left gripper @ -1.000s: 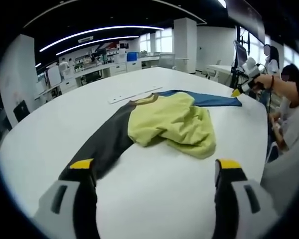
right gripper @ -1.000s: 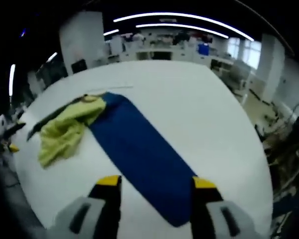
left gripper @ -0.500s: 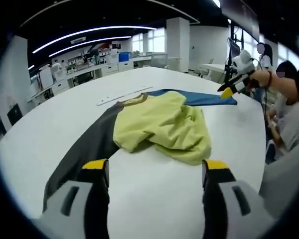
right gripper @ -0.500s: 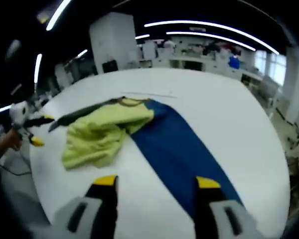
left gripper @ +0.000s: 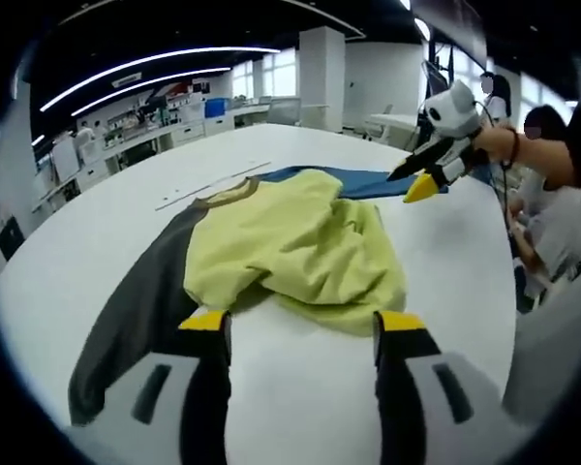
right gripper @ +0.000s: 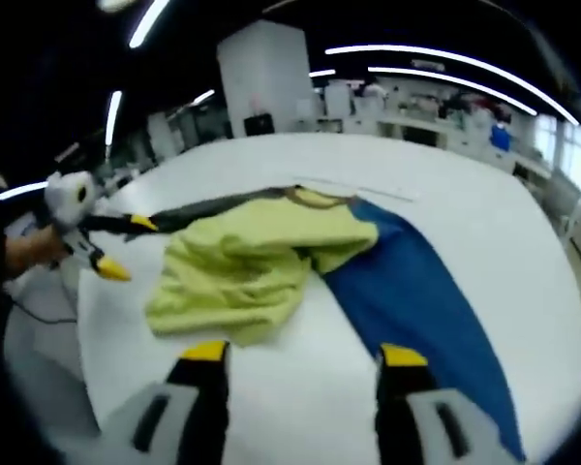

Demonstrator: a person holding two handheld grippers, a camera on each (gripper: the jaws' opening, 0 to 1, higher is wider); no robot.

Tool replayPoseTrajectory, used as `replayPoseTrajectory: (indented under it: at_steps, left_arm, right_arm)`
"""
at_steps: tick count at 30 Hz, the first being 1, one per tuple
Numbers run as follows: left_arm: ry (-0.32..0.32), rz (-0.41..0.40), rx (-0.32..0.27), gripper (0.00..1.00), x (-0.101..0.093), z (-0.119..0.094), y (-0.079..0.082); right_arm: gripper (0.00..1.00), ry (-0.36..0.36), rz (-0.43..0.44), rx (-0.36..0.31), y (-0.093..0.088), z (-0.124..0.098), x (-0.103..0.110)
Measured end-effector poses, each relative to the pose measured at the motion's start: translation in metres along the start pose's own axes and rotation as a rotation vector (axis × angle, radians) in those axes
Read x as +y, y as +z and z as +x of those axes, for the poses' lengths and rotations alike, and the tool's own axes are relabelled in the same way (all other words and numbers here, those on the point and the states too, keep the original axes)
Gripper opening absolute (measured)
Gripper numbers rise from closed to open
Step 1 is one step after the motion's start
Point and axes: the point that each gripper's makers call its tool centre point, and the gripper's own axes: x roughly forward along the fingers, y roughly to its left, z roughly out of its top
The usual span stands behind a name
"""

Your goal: Fold the garment on the visible template until the final outline fits inside the template.

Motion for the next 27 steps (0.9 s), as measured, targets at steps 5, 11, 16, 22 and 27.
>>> replayPoseTrajectory:
  at_steps: [5,11,16,22,27]
  left_arm:
    - [-0.037,0.035,0.03,0.48,-0.007,0.015,-0.004]
    - [-0.043,0.052,0.021,0.42,-0.004,0.031,-0.001]
    - [-0.057,0.063,0.027,0.37,0.0,0.042,-0.002]
    - [-0.072,0.089,0.026,0.32,-0.002,0.051,0.002]
    - [-0.073,0.138,0.019,0.23,-0.004,0.058,0.007]
  right_arm:
    - [0.47,0.017,-0.103,0.015,-0.002,0.014,0.013]
    - [0.39,0.044,-0.104,0.003,-0.002,0.026,0.023]
    - [0.33,0.062,-0.121,0.016,-0.007,0.038,0.028]
    - [0.21,0.039,-0.141,0.0,-0.005,0.047,0.028]
    - [0.1,0.047,-0.147,-0.019,0.001,0.052,0.028]
